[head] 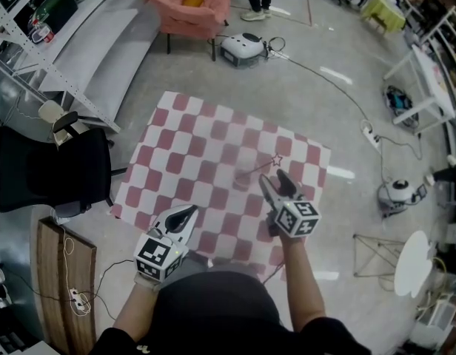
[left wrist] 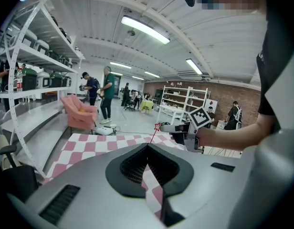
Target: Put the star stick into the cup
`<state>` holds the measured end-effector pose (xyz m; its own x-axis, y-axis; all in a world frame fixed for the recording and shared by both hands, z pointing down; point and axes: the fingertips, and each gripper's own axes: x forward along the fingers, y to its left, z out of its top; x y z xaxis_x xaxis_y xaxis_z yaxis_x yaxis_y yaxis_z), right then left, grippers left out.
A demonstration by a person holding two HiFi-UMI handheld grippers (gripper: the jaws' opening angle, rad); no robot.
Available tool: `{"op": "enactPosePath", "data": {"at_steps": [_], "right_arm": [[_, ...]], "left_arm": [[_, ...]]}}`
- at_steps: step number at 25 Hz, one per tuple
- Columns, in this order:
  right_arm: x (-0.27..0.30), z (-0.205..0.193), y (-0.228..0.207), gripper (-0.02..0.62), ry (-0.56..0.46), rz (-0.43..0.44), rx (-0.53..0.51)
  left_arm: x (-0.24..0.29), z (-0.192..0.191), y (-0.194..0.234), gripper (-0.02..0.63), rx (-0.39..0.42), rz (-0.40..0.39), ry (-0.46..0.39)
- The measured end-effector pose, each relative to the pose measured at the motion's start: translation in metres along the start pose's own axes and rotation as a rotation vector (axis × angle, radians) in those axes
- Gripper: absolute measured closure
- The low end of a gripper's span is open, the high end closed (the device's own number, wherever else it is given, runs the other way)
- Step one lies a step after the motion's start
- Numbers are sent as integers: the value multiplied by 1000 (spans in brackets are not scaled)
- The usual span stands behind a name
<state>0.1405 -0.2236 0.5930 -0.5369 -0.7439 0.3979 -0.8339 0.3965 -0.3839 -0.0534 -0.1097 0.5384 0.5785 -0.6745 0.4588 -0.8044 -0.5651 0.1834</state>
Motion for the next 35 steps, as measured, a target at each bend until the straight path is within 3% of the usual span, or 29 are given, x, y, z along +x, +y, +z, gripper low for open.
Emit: {"op": "enactPosePath", "data": {"at_steps": [5,12,15,27,35], "right_arm": [[-38,9,22,341,-24,32,-77],[-95,19,58,498,-102,62,-128],[-114,21,70,530,-104,46,-148],[-154,29,102,554,-144,-119,-203],[-167,24,116,558,-199,-152,-221]], "left_arm": [[-4,7,-22,565,4,-1,-37],[-6,20,-44,565,28,-25,-83],[-7,27,-53,565,39,-68,-96],[-10,50,-56,565,101,-237,-115],[-10,52,-56,565,115,-313,-130]]}}
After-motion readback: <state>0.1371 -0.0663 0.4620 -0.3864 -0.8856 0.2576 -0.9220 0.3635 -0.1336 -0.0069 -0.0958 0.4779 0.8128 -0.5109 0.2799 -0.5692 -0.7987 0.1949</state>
